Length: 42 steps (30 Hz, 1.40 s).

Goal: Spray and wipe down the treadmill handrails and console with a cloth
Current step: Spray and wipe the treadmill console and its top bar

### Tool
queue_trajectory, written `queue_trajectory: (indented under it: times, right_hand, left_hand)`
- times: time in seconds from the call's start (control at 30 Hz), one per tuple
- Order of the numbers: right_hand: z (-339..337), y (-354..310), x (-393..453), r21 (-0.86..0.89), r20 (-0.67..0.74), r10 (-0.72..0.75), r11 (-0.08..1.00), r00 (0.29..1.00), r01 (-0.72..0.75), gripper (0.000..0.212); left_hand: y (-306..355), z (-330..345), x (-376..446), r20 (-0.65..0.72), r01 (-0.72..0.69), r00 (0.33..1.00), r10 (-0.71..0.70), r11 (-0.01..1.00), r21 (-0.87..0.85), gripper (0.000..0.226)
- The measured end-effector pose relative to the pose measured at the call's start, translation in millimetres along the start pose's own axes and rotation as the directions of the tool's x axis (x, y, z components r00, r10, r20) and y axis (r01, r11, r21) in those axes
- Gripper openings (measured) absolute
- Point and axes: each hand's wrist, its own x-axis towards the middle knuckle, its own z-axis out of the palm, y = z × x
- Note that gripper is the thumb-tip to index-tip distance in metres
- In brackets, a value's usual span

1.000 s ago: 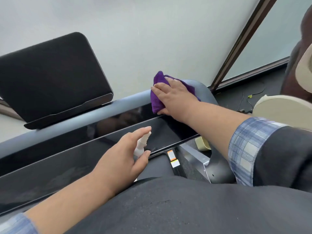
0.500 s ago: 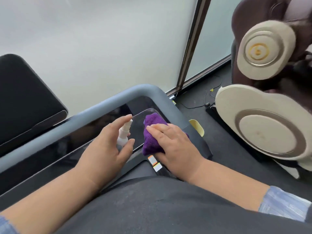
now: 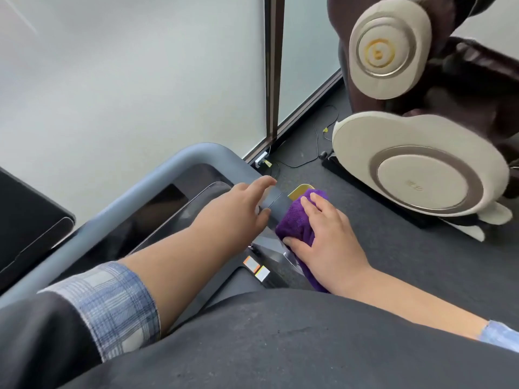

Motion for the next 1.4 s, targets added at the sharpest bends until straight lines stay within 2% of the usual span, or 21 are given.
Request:
queue_trajectory:
  times: [0.2, 0.37, 0.43, 0.53, 0.67, 0.77, 1.0, 1.13, 1.2, 1.3, 1.4]
  right_hand:
    - [-1, 0, -1, -0.018, -0.001, -0.019, 1.000, 1.000, 0.019, 0.087]
    - [-2, -1, 1, -0.029, 0.023, -0.017, 0.999, 1.000, 0.018, 0.089]
    - [-2, -3, 3, -0.054, 0.034, -0.027, 0.998, 0.999, 0.029, 0.089]
    - [-1, -6, 8, -0.124, 0.056, -0.050, 0.991, 0.997, 0.056, 0.088]
    - [2, -17, 18, -0.210, 0.085, -0.085, 0.972, 0.993, 0.101, 0.087]
    - [3, -24, 24, -0.237, 0.097, -0.098, 0.964, 0.990, 0.119, 0.084]
    - [2, -50, 62, -0.235, 0.174, -0.170, 0.949, 0.970, 0.209, 0.084]
    - [11, -82, 104, -0.190, 0.203, -0.169, 0.959, 0.964, 0.209, 0.092]
    - [20, -98, 123, -0.233, 0.226, -0.174, 0.946, 0.958, 0.227, 0.098]
    - [33, -122, 146, -0.381, 0.256, -0.232, 0.868, 0.938, 0.318, 0.101]
    - [40, -146, 169, -0.434, 0.352, -0.380, 0.743, 0.855, 0.509, 0.093]
  left_hand:
    - [-4, -1, 17, 0.043, -0.045, 0.998, 0.041, 0.995, 0.095, 0.040]
    - [-28, -17, 27, -0.055, 0.012, 0.998, -0.009, 0.998, 0.067, 0.043]
    - [-42, -26, 27, -0.116, 0.065, 0.992, -0.058, 0.996, 0.061, 0.047]
    - [-70, -39, 24, -0.157, 0.217, 0.967, -0.202, 0.972, 0.088, 0.049]
    - [-109, -56, 16, -0.093, 0.398, 0.916, -0.390, 0.911, 0.107, 0.047]
    - [-119, -61, 8, -0.044, 0.443, 0.897, -0.440, 0.892, 0.092, 0.045]
    - [-109, -62, -28, -0.144, 0.455, 0.878, -0.457, 0.889, -0.052, 0.047]
    - [-102, -54, -66, -0.160, 0.463, 0.858, -0.487, 0.871, -0.167, 0.051]
    - [-98, -50, -85, -0.159, 0.474, 0.844, -0.513, 0.851, -0.227, 0.052]
    - [-91, -43, -112, -0.140, 0.471, 0.838, -0.528, 0.828, -0.303, 0.054]
    - [-89, -38, -135, -0.078, 0.449, 0.860, -0.505, 0.820, -0.356, 0.054]
